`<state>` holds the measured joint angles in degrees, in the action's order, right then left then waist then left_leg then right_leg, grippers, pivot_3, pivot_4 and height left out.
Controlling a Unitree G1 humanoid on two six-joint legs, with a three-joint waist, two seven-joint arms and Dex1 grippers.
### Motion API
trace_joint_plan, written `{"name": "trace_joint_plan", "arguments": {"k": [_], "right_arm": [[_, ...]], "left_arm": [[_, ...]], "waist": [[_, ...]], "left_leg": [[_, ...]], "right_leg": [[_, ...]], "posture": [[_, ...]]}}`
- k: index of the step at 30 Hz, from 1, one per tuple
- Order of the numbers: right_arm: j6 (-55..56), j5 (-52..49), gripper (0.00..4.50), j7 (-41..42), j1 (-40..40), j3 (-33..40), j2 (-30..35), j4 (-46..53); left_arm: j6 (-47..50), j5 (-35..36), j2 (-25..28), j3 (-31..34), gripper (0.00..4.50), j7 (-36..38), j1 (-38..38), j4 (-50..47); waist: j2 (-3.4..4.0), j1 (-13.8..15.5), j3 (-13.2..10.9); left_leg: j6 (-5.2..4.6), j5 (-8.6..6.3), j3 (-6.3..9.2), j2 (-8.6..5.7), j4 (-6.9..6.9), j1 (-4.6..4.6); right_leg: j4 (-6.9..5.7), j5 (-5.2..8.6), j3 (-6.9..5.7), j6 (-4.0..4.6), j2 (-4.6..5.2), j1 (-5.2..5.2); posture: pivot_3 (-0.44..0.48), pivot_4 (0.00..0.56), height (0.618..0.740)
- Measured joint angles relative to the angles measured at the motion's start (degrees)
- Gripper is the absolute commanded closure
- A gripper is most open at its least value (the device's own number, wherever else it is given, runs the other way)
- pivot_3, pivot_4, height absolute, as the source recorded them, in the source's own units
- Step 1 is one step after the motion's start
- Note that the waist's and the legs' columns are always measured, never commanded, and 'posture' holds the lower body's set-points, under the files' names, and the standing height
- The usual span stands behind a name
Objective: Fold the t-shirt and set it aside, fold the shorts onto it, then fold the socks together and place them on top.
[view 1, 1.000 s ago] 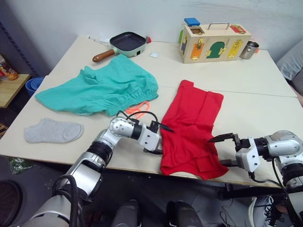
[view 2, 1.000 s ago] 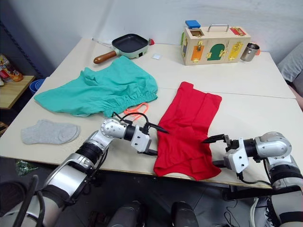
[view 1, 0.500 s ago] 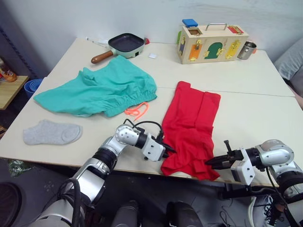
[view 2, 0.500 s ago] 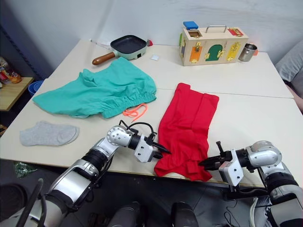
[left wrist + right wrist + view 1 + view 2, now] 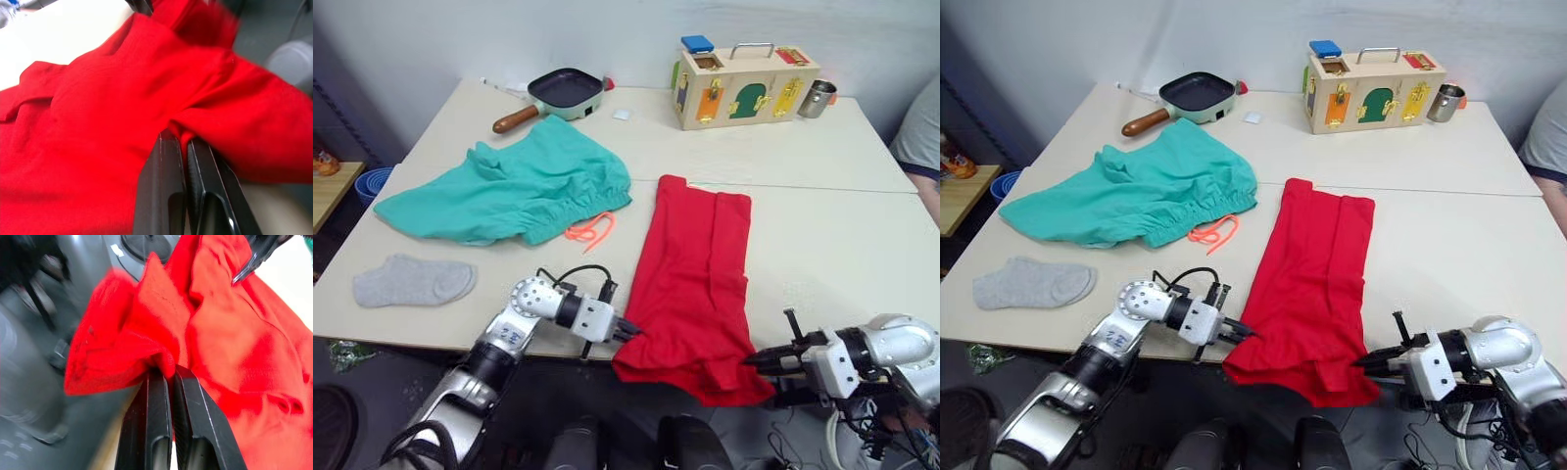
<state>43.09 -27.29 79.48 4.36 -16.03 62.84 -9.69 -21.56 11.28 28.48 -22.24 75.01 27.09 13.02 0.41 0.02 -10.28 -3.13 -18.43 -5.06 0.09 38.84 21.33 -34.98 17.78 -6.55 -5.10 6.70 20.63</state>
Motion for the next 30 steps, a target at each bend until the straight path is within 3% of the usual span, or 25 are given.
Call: {"name": "trace_joint_plan", "arguments": {"k": [4,8,13,16,19,23,27,30], "right_arm": [[-7.34,-2.17,4.5,2.1,-5.58,3.1,3.32,5.09],[-12.48,-3.1,4.5,3.12,-7.73,6.47,3.36,6.93],[-19.43,-5.61,4.5,3.51,-6.87,12.77,3.36,8.25],[-31.01,-9.24,4.5,1.28,-0.72,15.36,3.35,8.22],[-39.57,-11.01,4.5,-1.2,7.46,17.36,1.14,6.78],[-49.97,-9.71,4.5,-7.59,22.22,16.43,-8.64,-2.0],[-53.93,-1.26,4.5,-18.88,36.82,14.52,-18.21,-15.83],[-53.72,5.37,4.5,-25.46,41.66,13.38,-23.25,-25.21]], "left_arm": [[7.45,2.94,4.03,-0.25,4.49,2.78,-3.46,-10.06],[11.0,3.02,4.37,-0.91,4.49,3.56,-5.83,-14.36],[14.34,5.36,4.83,0.09,4.49,3.75,-5.92,-17.5],[22.97,10.25,3.34,4.27,4.49,1.1,-1.13,-16.09],[30.89,14.15,1.13,9.7,4.49,-2.61,6.79,-10.01],[37.25,15.06,-3.19,14.8,4.49,-8.28,17.64,7.32],[35.33,11.5,-9.09,18.23,4.49,-17.03,29.54,28.93],[29.84,8.01,-12.31,19.39,4.49,-20.81,34.89,41.52]], "waist": [[0.1,0.05,-0.06],[0.32,0.04,-0.26],[0.44,0.04,-0.44],[0.41,0.01,-0.67],[0.37,0.06,-0.68],[0.24,-0.05,-0.76],[0.08,-0.08,-0.83],[0.07,0.51,-0.83]], "left_leg": [[-0.06,-0.13,0.02,-0.01,0.0,0.01],[-0.06,-0.13,0.01,-0.01,-0.02,0.02],[-0.06,-0.12,0.01,-0.01,-0.03,0.04],[-0.1,-0.05,0.02,-0.01,0.08,0.17],[-0.06,-0.05,0.07,-0.01,0.09,0.18],[-0.1,0.02,0.02,-0.08,0.24,0.33],[-0.13,0.32,-0.07,-0.23,0.29,1.16],[-0.12,0.35,-0.05,-0.3,0.22,1.42]], "right_leg": [[0.2,0.0,0.0,0.0,0.02,-0.06],[0.23,0.0,0.0,0.0,0.01,-0.04],[0.22,0.0,-0.02,-0.01,0.01,-0.04],[0.2,-0.03,-0.02,-0.07,0.01,0.04],[0.18,-0.05,-0.12,-0.09,0.0,0.03],[0.04,-0.08,-0.2,-0.15,-0.03,0.13],[-0.51,-0.15,-0.21,-0.28,-0.04,1.01],[-0.61,-0.15,-0.36,-0.28,-0.05,1.31]], "posture": [[0.0,0.15,0.74],[0.0,0.15,0.74],[0.0,0.15,0.74],[0.0,0.15,0.74],[0.0,0.15,0.74],[0.0,0.15,0.74],[0.0,0.15,0.74],[0.0,0.15,0.74]]}}
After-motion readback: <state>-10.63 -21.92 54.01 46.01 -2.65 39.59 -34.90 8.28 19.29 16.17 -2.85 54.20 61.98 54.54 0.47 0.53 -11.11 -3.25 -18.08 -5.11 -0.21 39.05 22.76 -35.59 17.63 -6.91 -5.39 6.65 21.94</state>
